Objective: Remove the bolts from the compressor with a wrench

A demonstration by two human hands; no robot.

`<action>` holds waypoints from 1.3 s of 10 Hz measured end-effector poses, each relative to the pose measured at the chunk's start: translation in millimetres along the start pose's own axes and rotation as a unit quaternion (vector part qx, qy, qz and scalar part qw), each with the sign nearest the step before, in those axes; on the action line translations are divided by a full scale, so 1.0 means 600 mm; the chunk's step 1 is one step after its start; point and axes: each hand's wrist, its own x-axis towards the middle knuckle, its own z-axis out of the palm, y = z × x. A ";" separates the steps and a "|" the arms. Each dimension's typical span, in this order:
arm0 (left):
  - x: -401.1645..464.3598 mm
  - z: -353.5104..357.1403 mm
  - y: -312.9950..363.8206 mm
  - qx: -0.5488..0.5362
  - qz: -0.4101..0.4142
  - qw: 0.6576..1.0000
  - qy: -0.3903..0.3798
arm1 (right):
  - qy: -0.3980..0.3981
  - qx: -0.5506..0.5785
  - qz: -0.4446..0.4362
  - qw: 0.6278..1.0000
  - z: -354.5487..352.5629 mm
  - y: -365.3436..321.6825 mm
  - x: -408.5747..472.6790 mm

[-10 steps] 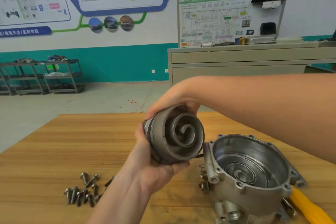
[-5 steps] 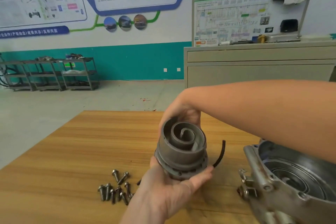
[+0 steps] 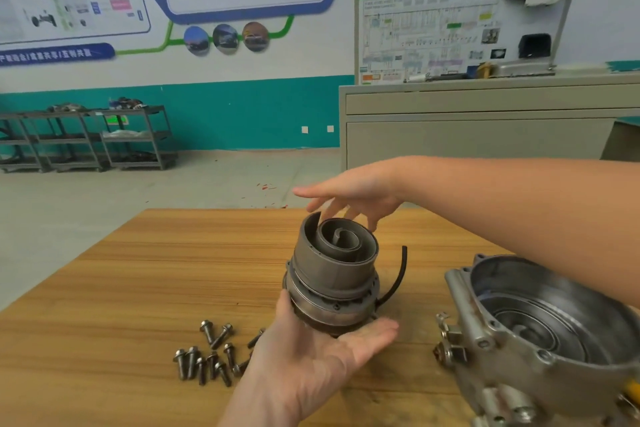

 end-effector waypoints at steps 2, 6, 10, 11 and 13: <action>-0.010 -0.001 -0.010 0.071 0.039 0.996 0.035 | 0.247 -0.239 -0.023 0.939 0.029 0.121 -0.203; -0.020 -0.020 -0.032 0.171 0.112 0.976 0.080 | 0.504 -0.026 0.076 0.860 0.201 0.305 -0.222; -0.044 -0.041 -0.031 0.226 0.115 0.962 0.101 | 0.526 -0.053 0.044 0.848 0.157 0.287 -0.132; -0.062 -0.069 -0.023 0.284 0.170 0.931 0.152 | 0.512 -0.036 0.017 0.858 0.155 0.286 -0.140; -0.114 -0.116 -0.062 0.300 0.195 0.918 0.170 | 0.586 0.094 -0.186 0.783 0.203 0.283 -0.201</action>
